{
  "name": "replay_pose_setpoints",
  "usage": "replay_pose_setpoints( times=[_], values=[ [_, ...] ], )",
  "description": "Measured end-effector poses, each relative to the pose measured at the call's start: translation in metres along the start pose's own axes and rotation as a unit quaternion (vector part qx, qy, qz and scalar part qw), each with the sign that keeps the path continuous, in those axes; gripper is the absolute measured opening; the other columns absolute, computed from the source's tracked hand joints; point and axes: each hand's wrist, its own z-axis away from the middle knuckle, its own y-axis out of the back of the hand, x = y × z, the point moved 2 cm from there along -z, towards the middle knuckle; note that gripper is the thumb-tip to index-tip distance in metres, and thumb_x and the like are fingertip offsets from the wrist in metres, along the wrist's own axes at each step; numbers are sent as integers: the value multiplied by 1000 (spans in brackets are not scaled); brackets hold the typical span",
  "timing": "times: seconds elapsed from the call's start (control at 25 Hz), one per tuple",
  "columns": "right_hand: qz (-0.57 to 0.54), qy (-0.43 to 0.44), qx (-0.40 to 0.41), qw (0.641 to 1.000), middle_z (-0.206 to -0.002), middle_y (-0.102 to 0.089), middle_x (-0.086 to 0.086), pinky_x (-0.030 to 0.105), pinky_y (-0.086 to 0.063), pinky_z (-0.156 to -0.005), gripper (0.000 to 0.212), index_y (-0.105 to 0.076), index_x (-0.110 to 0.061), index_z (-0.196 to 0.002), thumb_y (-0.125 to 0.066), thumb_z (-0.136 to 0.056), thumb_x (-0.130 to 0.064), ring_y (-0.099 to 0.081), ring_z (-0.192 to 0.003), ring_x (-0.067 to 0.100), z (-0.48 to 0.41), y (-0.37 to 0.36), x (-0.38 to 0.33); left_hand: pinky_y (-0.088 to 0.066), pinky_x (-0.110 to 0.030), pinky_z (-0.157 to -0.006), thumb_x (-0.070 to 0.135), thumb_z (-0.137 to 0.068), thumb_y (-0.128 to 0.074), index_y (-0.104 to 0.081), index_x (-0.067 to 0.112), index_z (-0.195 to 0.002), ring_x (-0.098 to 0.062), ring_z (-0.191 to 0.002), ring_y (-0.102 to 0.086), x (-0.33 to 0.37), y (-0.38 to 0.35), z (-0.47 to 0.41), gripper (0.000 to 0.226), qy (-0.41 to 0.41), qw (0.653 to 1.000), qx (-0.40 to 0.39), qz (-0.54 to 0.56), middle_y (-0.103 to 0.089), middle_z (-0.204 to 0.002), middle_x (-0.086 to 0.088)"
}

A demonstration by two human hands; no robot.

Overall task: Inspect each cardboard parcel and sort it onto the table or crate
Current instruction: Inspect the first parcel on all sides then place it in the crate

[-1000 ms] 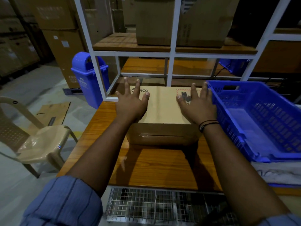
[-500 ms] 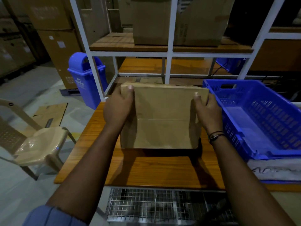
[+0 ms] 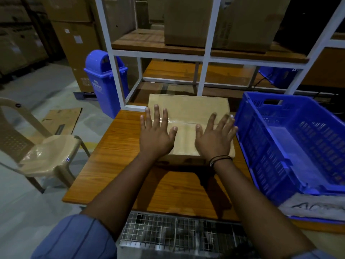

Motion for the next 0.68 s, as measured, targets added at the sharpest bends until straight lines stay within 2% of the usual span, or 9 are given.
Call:
replay_pose_setpoints(
  times=[0.08,0.16,0.24,0.44,0.68],
  values=[
    [10,86,-46,995,-172,8,19,58,8,-126,78,-4,-15,-166,-17,-105,-62,10,-158,42,-1,-5,-18,7,-57,-127,63,-103,-10,2,20,-167,-38,-156,23,-4,-3,-11,78,-3,1000,-20,-2,15,-172,-11],
    [10,180,-60,982,-173,8,13,56,7,-127,73,-4,-16,-167,-16,-107,-58,11,-159,35,0,-8,-37,8,-56,-127,62,-104,-10,2,19,-167,-38,-156,22,-6,-6,-17,76,-7,1000,-24,-3,14,-172,-11],
    [12,224,-56,973,-174,7,10,54,5,-128,69,-3,-17,-167,-16,-109,-53,9,-160,31,1,-10,-47,8,-55,-127,60,-103,-7,2,19,-167,-37,-156,21,-6,-7,-17,76,-7,1000,-16,-9,14,-172,-11],
    [21,222,-74,972,-174,6,9,51,3,-129,68,-3,-18,-167,-15,-109,-52,6,-161,27,-2,-15,-47,10,-53,-127,58,-103,-8,4,20,-166,-35,-157,21,-8,-10,-19,75,-9,1000,-29,-6,15,-172,-10],
    [10,239,-116,964,-174,8,6,47,4,-129,75,-1,-16,-167,-14,-108,-59,8,-161,22,-22,-4,-25,10,-54,-127,62,-106,-14,3,21,-167,-34,-157,22,-8,-8,-27,76,-4,999,-48,3,15,-172,-10]
  ],
)
